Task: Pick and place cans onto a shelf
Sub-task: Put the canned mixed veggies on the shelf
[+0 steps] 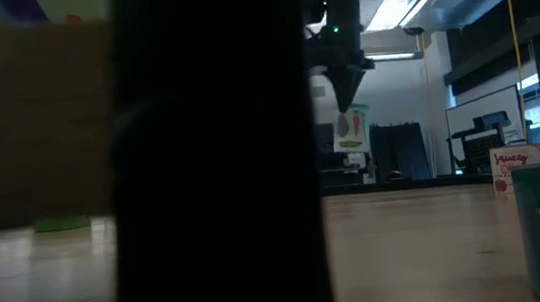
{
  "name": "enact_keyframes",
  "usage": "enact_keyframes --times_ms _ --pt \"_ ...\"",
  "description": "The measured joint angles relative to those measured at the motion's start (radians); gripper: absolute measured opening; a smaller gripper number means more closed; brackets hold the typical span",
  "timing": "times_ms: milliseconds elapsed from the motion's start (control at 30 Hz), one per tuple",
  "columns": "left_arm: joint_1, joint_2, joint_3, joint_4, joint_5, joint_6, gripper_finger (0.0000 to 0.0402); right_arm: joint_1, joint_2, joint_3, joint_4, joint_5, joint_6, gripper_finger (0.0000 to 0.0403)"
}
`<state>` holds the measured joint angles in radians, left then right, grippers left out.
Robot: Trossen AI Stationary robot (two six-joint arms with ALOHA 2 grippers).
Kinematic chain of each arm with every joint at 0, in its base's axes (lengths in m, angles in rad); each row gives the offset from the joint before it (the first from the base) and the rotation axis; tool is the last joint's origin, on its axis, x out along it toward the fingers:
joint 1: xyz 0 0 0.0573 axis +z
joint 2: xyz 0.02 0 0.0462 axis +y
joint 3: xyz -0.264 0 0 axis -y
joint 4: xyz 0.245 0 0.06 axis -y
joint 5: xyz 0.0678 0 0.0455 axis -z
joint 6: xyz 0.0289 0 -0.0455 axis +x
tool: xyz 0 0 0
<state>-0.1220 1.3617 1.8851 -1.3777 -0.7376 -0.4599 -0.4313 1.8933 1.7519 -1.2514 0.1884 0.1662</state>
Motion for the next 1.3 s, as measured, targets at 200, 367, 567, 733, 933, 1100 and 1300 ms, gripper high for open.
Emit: enact_keyframes --times_ms 200,367,567,733,933,1100,1300 --pt "0.0 0.0 0.0 0.0 0.0 0.0 0.004 0.022 0.065 0.001 0.013 -0.033 -0.043 0.0006" --pt "0.0 0.0 0.0 0.0 0.0 0.0 0.004 0.069 0.097 0.001 0.047 -0.059 -0.07 0.0006" --pt "0.0 0.0 0.0 0.0 0.0 0.0 0.004 0.141 0.097 0.001 0.14 -0.088 -0.074 0.0006" --pt "0.0 0.0 0.0 0.0 0.0 0.0 0.004 0.2 0.097 0.001 0.211 -0.089 -0.096 0.0006" --pt "0.0 0.0 0.0 0.0 0.0 0.0 0.004 0.242 0.1 0.001 0.331 -0.115 -0.099 0.0006" --pt "0.0 0.0 0.0 0.0 0.0 0.0 0.004 0.254 0.118 0.0 0.402 -0.162 -0.1 0.0006" --pt "0.0 0.0 0.0 -0.038 0.113 0.005 0.004 0.275 0.151 0.0 0.413 -0.19 -0.152 0.0006"
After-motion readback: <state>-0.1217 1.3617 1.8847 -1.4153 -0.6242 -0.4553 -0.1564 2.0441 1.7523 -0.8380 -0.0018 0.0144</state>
